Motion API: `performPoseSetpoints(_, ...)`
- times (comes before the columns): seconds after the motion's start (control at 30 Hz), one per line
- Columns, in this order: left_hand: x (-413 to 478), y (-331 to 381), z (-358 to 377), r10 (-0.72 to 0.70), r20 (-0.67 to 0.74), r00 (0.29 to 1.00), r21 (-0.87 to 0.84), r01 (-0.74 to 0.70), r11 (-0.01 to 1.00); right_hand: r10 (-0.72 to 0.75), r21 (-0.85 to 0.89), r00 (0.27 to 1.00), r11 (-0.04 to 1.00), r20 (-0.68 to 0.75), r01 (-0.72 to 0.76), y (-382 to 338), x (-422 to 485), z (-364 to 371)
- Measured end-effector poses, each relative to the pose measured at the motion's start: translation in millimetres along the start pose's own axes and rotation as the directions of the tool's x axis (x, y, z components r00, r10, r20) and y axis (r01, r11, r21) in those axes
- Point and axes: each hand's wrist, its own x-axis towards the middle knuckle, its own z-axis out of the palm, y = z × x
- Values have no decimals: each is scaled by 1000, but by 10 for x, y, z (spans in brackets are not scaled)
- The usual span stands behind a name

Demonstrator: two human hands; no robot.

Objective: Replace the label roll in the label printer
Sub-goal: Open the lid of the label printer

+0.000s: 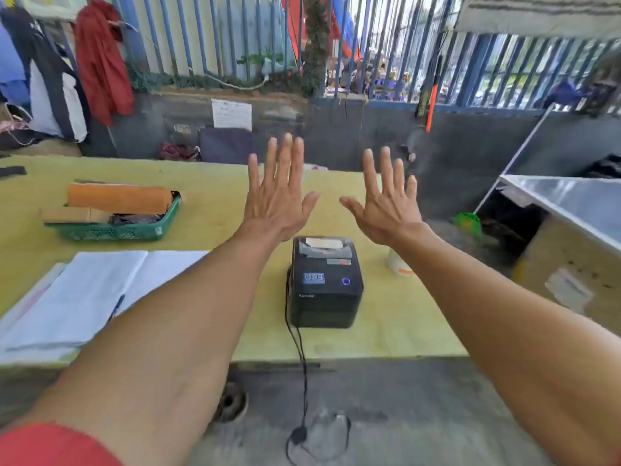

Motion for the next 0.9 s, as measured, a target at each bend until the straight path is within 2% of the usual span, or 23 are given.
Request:
performPoseSetpoints(0.17,-674,133,639,0,277,961,-92,26,995,28,23,947,999,319,-37,150,-506,752)
performPoseSetpoints(0.3,-1096,226,1049,12,493,870,-164,79,983,34,60,865,995,501,-74,291,-823,1241)
performPoseSetpoints(0.4,-1291,296,1270,-1,613,790,-173,136,975,57,154,810,972,583,-179,385,-974,1540)
performPoseSetpoints(0.53,-1309,378,1429,-122,711,692,-233,397,888,52,335,798,889,601,-311,456,-1017,1754)
performPoseSetpoints(0.6,-1273,409,1484,-170,718,675,-246,474,846,53,381,804,861,592,-338,476,-998,1828)
performPoseSetpoints(0.77,-1222,419,1569,-258,672,694,-207,511,834,64,487,816,775,574,-403,501,-850,1941)
performPoseSetpoints(0.9,-1221,409,1573,-260,653,711,-194,489,850,81,538,828,725,554,-431,486,-794,2014)
